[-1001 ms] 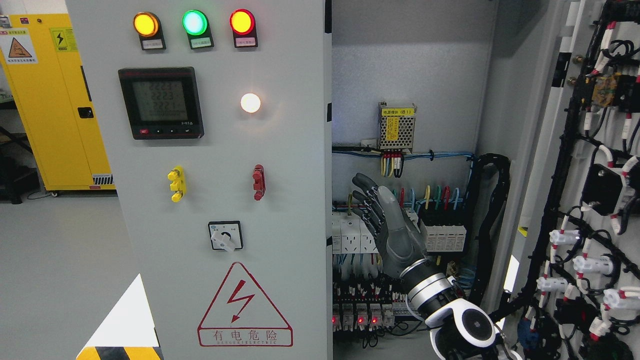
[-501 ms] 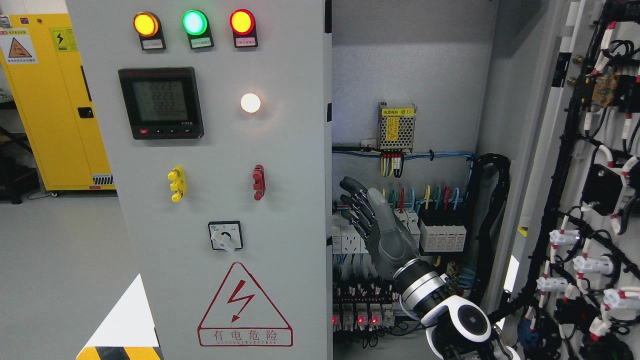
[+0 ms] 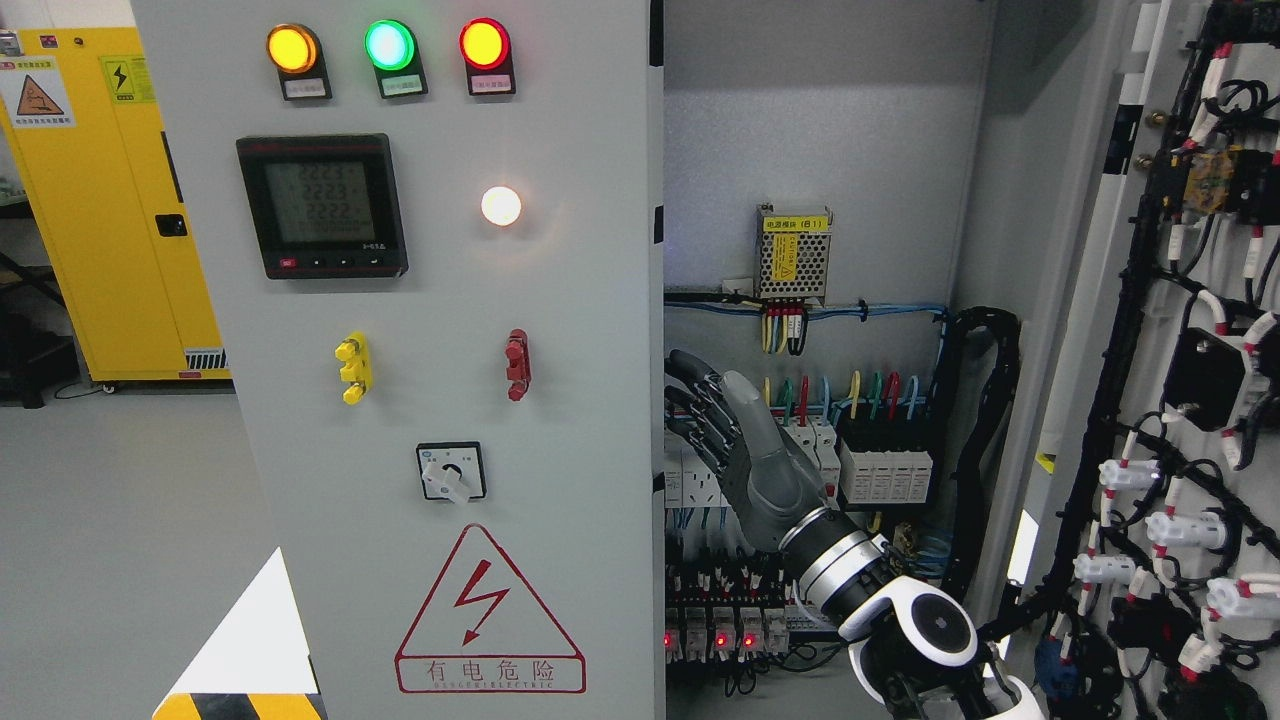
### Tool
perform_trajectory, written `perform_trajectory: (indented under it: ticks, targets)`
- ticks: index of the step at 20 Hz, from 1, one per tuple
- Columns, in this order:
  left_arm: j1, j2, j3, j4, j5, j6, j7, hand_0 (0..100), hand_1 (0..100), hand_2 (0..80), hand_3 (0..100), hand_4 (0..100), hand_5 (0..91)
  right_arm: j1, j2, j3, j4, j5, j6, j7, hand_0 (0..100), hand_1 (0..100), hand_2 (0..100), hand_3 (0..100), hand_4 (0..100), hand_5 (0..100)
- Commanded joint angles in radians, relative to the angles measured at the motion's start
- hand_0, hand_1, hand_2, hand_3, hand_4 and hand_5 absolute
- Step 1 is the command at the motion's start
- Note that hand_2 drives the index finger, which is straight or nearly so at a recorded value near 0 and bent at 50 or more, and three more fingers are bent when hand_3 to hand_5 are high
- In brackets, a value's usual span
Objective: Open door with both hands
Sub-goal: 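Hook the right hand fingers behind the inner edge of the indicator-light door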
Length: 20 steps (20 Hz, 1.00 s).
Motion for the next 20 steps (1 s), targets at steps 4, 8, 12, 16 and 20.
perform_trajectory:
  ticks: [4,8,12,16,20]
  targets:
    - [0.001,-0.001,0.0,-0.001,-0.001,0.0,0.0,36,16,0.0,0,0,0.0,-0.022,0.02,-0.013,0.048,-0.016,0.018,0.024,21,6,0,0,0,0]
    - [-0.001,0.0,0.0,0.001,-0.001,0.0,-0.002,36,16,0.0,0,0,0.0,-0.037,0.02,-0.014,0.066,-0.051,0.03,0.024,21,6,0,0,0,0]
    - [0.001,0.0,0.0,0.001,-0.001,0.0,-0.002,36,16,0.0,0,0,0.0,-0.04,0.02,-0.014,0.065,-0.053,0.031,0.041,21,6,0,0,0,0]
    - [0.001,0.0,0.0,0.001,-0.001,0.0,-0.002,36,16,0.0,0,0,0.0,-0.04,0.02,-0.016,0.066,-0.054,0.031,0.046,21,6,0,0,0,0]
    - [0.001,-0.001,0.001,-0.001,-0.001,0.0,-0.002,36,16,0.0,0,0,0.0,-0.048,0.018,-0.014,0.068,-0.09,0.031,0.046,22,6,0,0,0,0]
